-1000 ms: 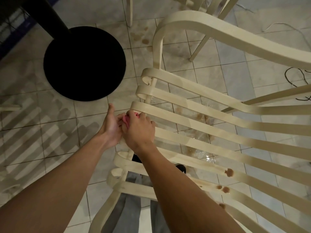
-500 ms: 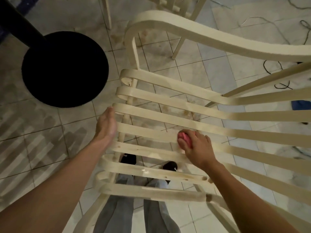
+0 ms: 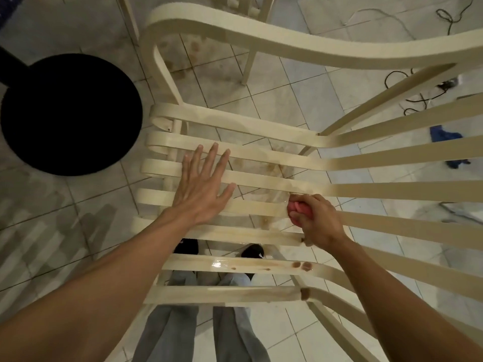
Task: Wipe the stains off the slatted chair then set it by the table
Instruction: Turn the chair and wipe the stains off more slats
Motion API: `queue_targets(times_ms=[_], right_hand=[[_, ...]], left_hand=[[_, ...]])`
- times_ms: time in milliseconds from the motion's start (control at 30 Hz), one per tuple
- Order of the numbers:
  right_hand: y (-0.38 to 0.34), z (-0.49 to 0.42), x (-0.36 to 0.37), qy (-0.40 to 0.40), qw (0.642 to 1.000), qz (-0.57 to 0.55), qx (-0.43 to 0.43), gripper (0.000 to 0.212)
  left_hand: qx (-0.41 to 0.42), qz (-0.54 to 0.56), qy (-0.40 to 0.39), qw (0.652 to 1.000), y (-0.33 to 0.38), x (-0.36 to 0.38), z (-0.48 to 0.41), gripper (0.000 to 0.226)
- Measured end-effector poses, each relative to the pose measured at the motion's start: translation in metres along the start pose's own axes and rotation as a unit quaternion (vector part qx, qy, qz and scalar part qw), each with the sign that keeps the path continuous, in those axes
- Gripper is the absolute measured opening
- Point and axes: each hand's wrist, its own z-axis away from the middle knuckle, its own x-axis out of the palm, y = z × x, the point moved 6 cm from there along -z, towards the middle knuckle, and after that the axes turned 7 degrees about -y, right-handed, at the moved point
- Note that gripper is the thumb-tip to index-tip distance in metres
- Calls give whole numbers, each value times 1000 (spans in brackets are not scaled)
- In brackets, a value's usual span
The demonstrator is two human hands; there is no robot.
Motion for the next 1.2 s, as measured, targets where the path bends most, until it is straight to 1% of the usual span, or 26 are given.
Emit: queue_targets(times_ms=[67, 133, 200, 267, 300, 367, 467, 567, 600, 633, 700, 767, 833, 900, 1067, 1200], right_hand=[[0, 3, -12, 15, 999, -43, -25, 28], [-4, 7, -26, 23, 997, -45, -53, 28], [-8, 14, -31, -6, 998, -25, -62, 28], [-8, 24, -27, -47, 998, 25, -41, 24], [-7, 29, -23, -59, 996, 68, -31, 21], [-3, 38, -16, -50, 985, 162, -17, 24], [-1, 47, -4, -30, 972, 234, -9, 39], [6, 54, 13, -54, 951, 304, 36, 61], [9, 56, 17, -55, 944, 321, 53, 63], [13, 58, 19, -52, 939, 333, 69, 60], [18, 56, 18, -41, 932, 349, 93, 47], [20, 50, 18, -61, 932, 344, 94, 34], [22, 41, 17, -92, 938, 323, 83, 29], [25, 33, 15, -119, 940, 310, 77, 28], [27, 28, 22, -147, 943, 297, 45, 28], [21, 26, 28, -157, 961, 228, 11, 25]], left_hand=[[4, -43, -41, 998, 1, 12, -2, 77], [1, -64, -71, 995, 0, 18, -4, 80], [2, -67, -94, 993, 1, 19, -4, 80], [1, -73, -111, 991, 2, 20, -4, 79], [0, -72, -118, 990, 2, 21, -4, 79], [-4, -65, -127, 990, 3, 20, -4, 78], [-9, -65, -137, 988, 4, 18, -4, 76], [-14, -65, -146, 987, 5, 18, -5, 73], [-15, -64, -150, 987, 5, 18, -4, 73], [-15, -64, -153, 986, 6, 18, -4, 72], [-16, -67, -158, 985, 6, 17, -4, 72], [-17, -66, -165, 984, 6, 17, -3, 71], [-16, -67, -167, 984, 6, 16, -4, 71], [-13, -63, -168, 984, 7, 16, -4, 71], [-15, -70, -175, 982, 9, 14, -1, 71], [-17, -69, -182, 981, 11, 16, -2, 71]])
